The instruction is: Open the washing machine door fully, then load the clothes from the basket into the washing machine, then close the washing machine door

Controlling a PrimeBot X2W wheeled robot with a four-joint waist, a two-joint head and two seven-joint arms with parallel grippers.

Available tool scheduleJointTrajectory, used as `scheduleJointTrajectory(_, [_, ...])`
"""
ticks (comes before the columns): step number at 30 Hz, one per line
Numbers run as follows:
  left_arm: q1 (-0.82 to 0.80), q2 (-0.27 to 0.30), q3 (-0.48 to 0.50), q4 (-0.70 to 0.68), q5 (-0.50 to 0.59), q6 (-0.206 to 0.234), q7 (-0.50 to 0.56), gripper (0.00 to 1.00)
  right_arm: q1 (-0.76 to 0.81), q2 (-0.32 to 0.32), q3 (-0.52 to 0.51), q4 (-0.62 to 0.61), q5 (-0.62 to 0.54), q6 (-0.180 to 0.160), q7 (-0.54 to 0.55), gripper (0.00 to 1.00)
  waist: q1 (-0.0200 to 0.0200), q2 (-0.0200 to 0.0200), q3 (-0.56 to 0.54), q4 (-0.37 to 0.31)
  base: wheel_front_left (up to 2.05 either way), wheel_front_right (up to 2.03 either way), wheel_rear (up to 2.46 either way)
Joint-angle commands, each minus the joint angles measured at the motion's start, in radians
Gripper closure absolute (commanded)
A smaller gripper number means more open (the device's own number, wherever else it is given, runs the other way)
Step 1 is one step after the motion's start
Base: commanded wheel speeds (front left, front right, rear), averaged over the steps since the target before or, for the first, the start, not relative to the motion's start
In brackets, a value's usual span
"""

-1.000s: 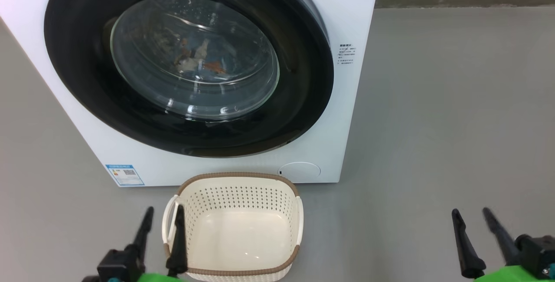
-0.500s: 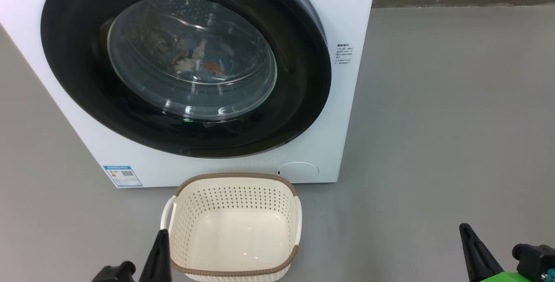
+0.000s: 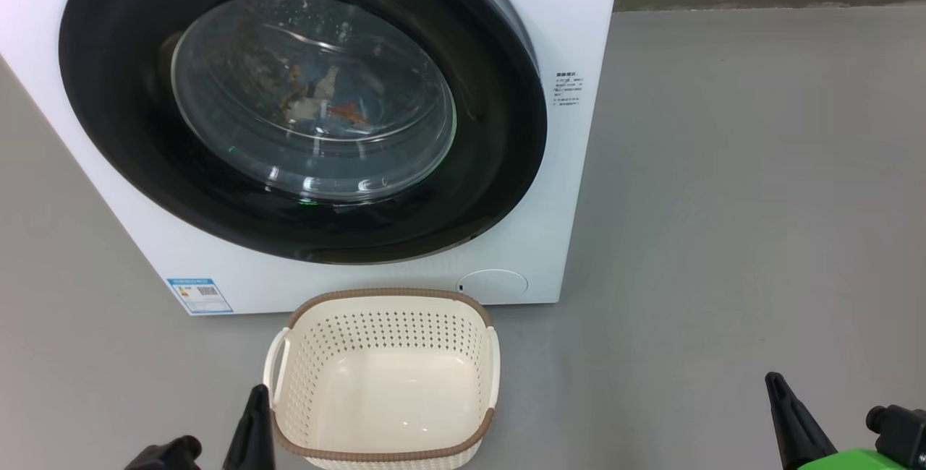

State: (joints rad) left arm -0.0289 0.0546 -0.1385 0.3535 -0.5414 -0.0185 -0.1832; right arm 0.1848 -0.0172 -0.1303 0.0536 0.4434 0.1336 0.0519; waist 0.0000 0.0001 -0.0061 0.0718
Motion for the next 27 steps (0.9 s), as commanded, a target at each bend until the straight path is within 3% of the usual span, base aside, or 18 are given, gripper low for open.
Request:
scheduleJointTrajectory(1, [-0.034, 0.005, 0.019, -0.033, -0.035, -0.008, 0.007, 1.00, -0.051, -0.012, 0.003, -0.018, 0.037, -0.001, 0.000, 1.00, 0.0000, -0.0001, 0.000, -0.001, 0.00, 0.00, 0.00])
scheduleJointTrajectory(27, [-0.046, 0.003, 0.078, -0.052, -0.297, -0.035, 0.081, 1.00, -0.112, -0.017, 0.006, 0.035, 0.323, -0.001, 0.016, 1.00, 0.0000, -0.0001, 0.002, -0.019, 0.00, 0.00, 0.00])
